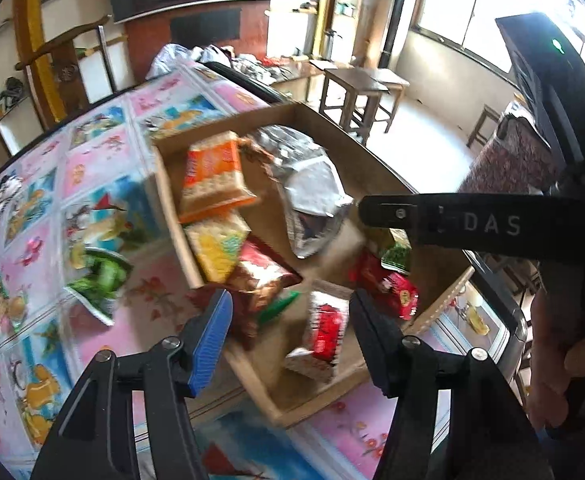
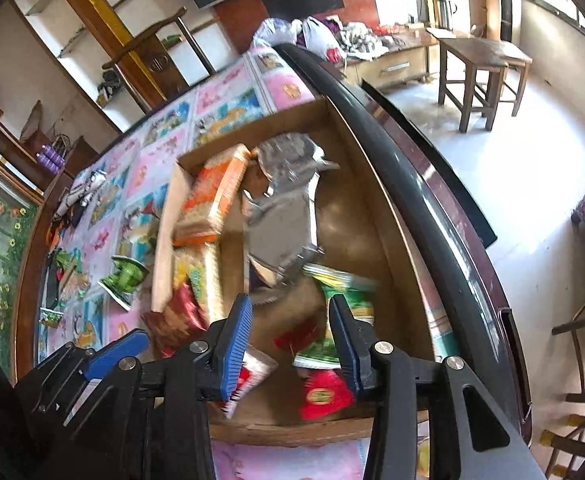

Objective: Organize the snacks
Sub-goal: 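Move both open tools back from the box to the snack pile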

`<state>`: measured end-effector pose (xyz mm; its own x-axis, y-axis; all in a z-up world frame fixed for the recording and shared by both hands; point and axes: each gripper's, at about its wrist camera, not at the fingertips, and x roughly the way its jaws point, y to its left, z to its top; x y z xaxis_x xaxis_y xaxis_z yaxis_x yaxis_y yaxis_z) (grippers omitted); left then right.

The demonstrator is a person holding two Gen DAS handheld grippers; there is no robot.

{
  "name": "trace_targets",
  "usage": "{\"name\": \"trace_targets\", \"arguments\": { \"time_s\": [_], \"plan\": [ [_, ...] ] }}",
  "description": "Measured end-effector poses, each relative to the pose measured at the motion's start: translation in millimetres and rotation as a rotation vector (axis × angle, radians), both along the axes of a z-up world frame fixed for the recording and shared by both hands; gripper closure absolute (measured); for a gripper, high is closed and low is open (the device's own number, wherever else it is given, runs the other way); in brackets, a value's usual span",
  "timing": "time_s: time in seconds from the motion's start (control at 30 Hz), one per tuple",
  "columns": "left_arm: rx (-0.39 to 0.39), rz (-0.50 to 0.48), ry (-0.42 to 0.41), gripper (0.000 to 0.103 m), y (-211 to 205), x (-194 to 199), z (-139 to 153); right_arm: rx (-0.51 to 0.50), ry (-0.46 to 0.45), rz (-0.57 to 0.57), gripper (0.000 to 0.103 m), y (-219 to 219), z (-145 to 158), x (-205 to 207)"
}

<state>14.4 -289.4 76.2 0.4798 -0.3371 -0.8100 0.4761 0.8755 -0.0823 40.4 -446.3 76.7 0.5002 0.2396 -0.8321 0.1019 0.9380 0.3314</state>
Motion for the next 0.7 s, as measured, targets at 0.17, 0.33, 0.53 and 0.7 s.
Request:
{"name": "trace_targets", "arguments": {
  "time_s": [0.17,0.33,0.53,0.7],
  "plan": [
    [-0.025,0.074,-0.018,0.043,35,0,10,-0.005,-0.038,0.045,0.057,25,12,-1],
    [-0.041,0.157,-0.025,0.042,78,-1,17,-0.009,-0.038,0.116,0.056,61,14,-1],
    [-0.063,0.256,-0.024,0.037,136,-6,22,-0.012,-0.046,0.207,0.052,105,16,-4],
    [-0.068,0.356,-0.023,0.036,199,-10,22,-0.011,-0.024,0.293,0.051,145,9,-9]
  ]
}}
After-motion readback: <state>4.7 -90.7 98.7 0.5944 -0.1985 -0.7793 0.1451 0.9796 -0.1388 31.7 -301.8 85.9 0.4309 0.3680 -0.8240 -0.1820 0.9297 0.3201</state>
